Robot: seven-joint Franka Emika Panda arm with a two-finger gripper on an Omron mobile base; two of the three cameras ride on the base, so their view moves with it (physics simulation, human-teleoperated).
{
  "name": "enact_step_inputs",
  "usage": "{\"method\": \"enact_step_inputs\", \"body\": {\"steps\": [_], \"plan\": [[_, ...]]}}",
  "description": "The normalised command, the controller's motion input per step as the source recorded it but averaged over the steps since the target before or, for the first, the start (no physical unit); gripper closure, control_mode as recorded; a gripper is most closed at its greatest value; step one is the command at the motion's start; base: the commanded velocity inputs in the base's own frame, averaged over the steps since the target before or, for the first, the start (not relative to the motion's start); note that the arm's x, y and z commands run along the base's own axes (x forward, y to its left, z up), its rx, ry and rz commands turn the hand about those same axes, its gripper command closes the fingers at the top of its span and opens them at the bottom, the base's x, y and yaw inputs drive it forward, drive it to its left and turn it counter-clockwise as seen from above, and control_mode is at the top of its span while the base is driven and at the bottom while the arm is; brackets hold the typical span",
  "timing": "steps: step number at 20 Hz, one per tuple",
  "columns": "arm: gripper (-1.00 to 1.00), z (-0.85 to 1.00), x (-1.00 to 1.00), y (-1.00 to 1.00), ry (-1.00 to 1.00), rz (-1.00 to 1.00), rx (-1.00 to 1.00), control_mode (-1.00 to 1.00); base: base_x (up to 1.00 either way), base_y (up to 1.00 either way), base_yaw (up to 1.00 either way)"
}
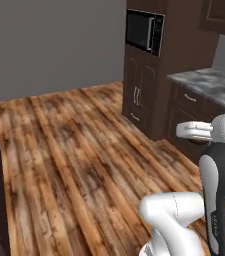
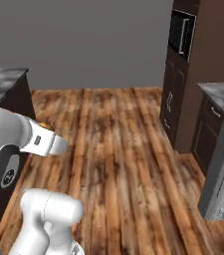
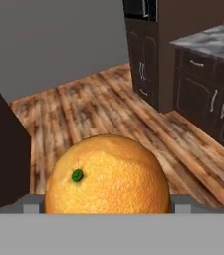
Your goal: Pick the peach and orange from the fridge and place them on the plate next to the blender to make a fruit smoothie.
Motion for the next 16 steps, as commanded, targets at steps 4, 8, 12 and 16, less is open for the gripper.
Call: {"method": "enact_step_inputs", "body": {"steps": [4,8,12,16], "plan": [[1.00,0.00,0.00,0.00,0.00,0.00,0.00,1.00,0.00,0.00,1.00],[1.00,0.00,0.00,0.00,0.00,0.00,0.00,1.00,0.00,0.00,1.00],[1.00,0.00,0.00,0.00,0.00,0.00,0.00,1.00,0.01,0.00,0.90],[1.00,0.00,0.00,0.00,0.00,0.00,0.00,1.00,0.16,0.00,0.38]]}}
